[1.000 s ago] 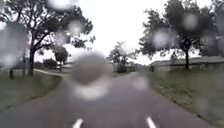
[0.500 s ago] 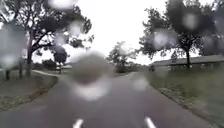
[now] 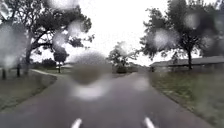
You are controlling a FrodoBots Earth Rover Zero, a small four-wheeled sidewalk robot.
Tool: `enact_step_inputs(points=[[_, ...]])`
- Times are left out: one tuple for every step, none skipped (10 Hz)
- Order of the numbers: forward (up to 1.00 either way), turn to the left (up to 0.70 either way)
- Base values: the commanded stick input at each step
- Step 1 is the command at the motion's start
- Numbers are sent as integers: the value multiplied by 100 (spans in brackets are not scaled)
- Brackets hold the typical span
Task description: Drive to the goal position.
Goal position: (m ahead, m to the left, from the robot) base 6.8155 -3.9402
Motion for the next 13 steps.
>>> enact_step_inputs(points=[[70,0],[70,0],[70,0],[70,0],[70,0],[70,0],[70,0],[70,0],[70,0],[70,0],[70,0],[70,0],[70,0]])
